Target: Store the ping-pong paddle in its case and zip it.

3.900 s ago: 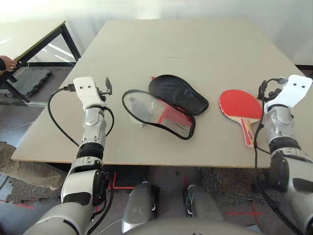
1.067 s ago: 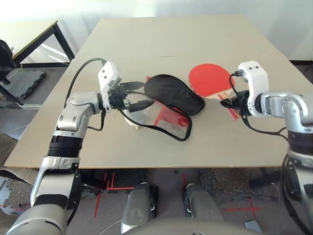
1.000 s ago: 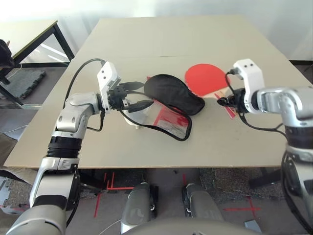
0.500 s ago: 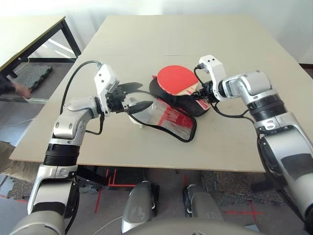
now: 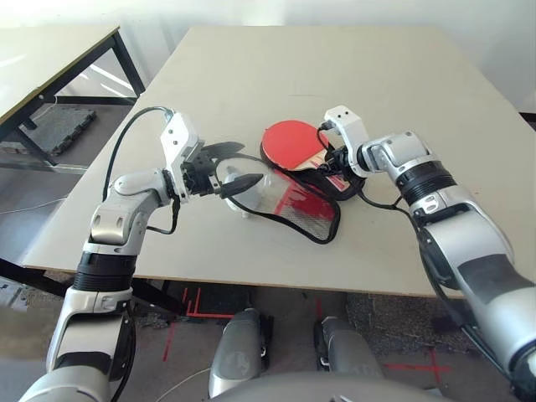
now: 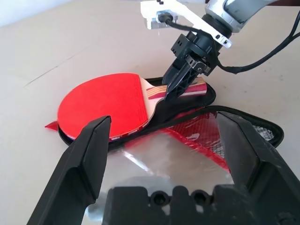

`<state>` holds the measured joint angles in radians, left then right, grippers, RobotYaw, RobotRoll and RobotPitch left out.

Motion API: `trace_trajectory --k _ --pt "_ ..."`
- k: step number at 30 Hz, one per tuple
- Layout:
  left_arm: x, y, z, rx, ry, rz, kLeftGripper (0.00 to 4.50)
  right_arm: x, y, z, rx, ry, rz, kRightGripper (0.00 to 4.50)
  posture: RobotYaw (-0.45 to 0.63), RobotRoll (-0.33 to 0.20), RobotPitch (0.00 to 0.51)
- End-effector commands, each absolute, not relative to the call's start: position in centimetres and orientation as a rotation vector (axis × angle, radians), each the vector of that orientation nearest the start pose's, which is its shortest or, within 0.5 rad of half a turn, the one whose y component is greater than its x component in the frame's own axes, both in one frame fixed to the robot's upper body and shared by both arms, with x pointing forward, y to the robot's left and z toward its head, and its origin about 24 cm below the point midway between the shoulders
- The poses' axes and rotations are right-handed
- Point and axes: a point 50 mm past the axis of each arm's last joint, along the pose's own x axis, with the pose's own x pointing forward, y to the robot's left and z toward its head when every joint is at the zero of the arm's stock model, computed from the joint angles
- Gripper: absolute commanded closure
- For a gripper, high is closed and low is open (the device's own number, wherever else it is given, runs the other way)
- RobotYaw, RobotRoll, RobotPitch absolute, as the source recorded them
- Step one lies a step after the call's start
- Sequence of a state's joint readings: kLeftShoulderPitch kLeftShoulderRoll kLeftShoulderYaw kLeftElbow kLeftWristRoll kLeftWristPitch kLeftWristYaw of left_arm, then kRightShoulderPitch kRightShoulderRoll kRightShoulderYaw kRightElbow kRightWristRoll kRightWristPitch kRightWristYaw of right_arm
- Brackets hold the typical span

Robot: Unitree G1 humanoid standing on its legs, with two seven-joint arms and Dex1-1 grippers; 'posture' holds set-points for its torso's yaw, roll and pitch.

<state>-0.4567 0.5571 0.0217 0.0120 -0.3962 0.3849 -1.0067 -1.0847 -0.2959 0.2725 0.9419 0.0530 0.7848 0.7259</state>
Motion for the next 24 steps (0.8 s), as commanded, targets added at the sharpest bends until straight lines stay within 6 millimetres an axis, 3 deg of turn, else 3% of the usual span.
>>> trace_trajectory --k 1,17,24 --pt "29.8 18.6 15.9 0.187 0.025 -1.042 0.0 39.0 -13.1 11.8 -0.258 0.771 0.647 3.43 0.24 0.0 0.03" --pt "30.0 18.7 16.1 0.193 0.038 -1.035 0.0 39.3 -13.2 11.2 -0.33 0.77 0.672 3.43 0.25 0.0 0.029" --pt "30.2 21.0 17.1 0.22 0.051 -0.97 0.0 39.5 -13.6 12.4 -0.319 0.692 0.763 1.07 0.24 0.0 0.029"
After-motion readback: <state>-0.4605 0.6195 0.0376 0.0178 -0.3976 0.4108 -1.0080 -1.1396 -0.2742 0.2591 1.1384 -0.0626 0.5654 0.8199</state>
